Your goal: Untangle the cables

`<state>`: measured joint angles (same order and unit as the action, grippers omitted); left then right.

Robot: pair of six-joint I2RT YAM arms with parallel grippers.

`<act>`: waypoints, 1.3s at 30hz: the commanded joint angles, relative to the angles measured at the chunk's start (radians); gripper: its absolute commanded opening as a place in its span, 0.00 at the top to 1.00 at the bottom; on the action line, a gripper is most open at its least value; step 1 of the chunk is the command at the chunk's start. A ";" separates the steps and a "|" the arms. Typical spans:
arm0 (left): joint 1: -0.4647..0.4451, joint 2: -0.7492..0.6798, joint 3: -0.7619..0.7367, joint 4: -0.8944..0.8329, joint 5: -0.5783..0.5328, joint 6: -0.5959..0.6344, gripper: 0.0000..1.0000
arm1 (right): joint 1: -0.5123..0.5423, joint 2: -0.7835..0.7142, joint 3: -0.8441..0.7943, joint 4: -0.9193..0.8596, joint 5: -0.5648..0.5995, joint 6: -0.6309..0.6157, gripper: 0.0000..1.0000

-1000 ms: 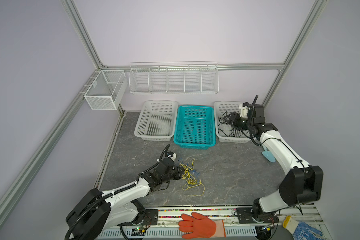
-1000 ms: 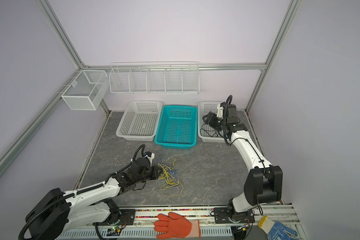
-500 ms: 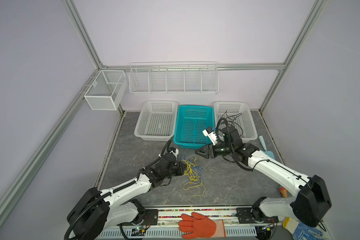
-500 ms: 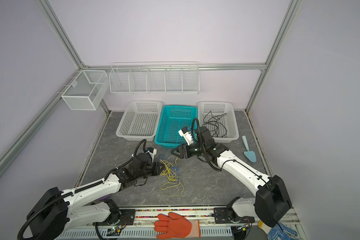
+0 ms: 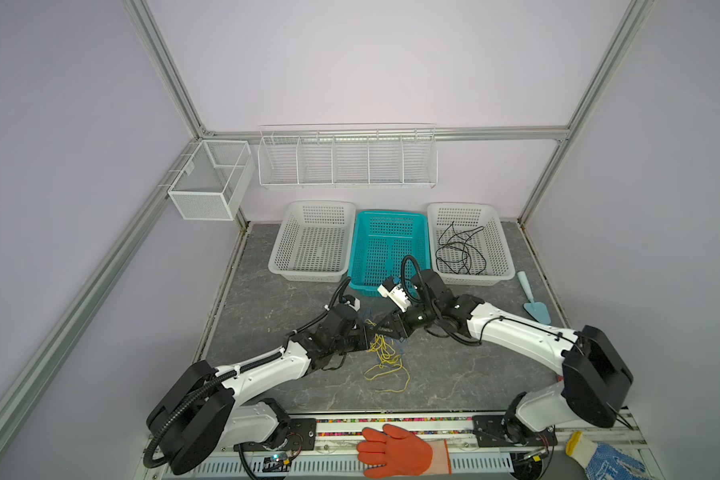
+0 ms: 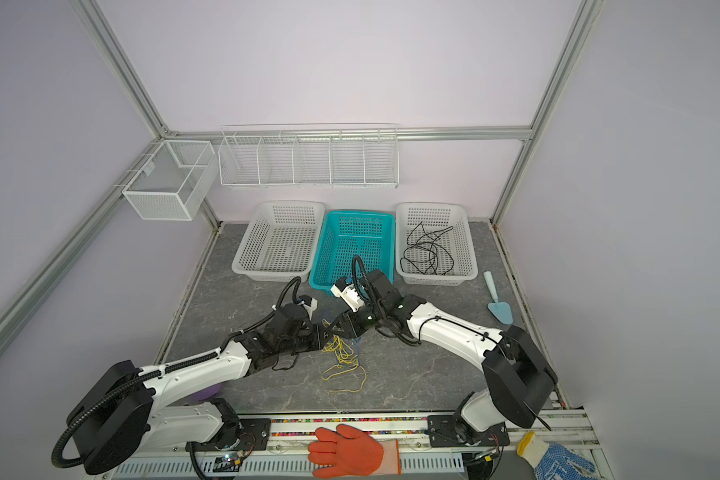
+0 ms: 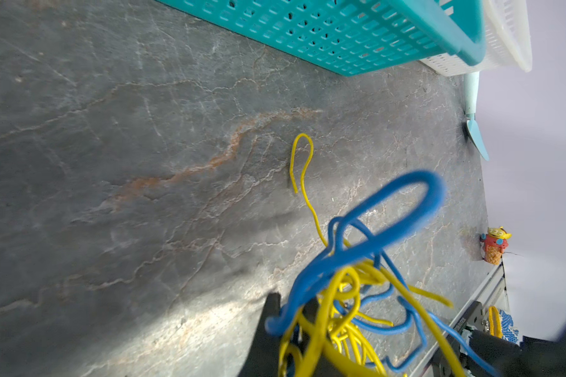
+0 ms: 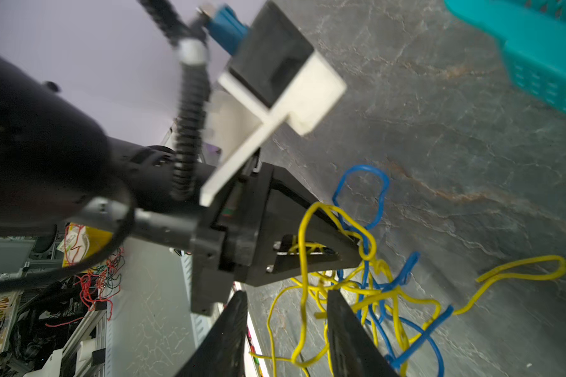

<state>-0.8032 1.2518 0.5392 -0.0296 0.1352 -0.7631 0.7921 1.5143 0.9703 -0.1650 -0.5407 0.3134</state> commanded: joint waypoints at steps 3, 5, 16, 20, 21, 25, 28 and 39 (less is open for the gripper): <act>0.001 0.002 0.041 -0.018 0.006 0.004 1.00 | 0.016 0.017 -0.008 0.048 0.051 -0.024 0.57; 0.002 -0.003 0.039 -0.028 0.003 0.007 1.00 | 0.016 0.029 -0.007 0.046 0.073 -0.027 0.64; 0.001 -0.067 -0.004 -0.095 0.000 -0.002 1.00 | -0.047 -0.008 -0.085 0.127 0.225 0.036 0.93; 0.001 -0.108 -0.027 -0.135 -0.009 -0.002 1.00 | -0.127 -0.049 -0.178 0.189 0.223 0.110 0.93; 0.001 -0.120 -0.035 -0.145 -0.011 -0.002 1.00 | -0.150 -0.059 -0.194 0.204 0.215 0.125 0.93; 0.001 -0.164 -0.060 -0.183 -0.024 -0.001 1.00 | -0.189 -0.084 -0.232 0.243 0.198 0.156 0.93; 0.001 -0.189 -0.062 -0.218 -0.026 0.007 0.99 | -0.201 -0.103 -0.249 0.249 0.220 0.167 0.93; 0.001 -0.261 -0.087 -0.257 -0.015 0.013 0.68 | -0.224 -0.123 -0.290 0.349 0.118 0.191 0.93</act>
<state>-0.8074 1.0008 0.4732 -0.2077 0.1349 -0.7494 0.5804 1.4036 0.7010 0.1310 -0.4480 0.4881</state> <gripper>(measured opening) 0.309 0.073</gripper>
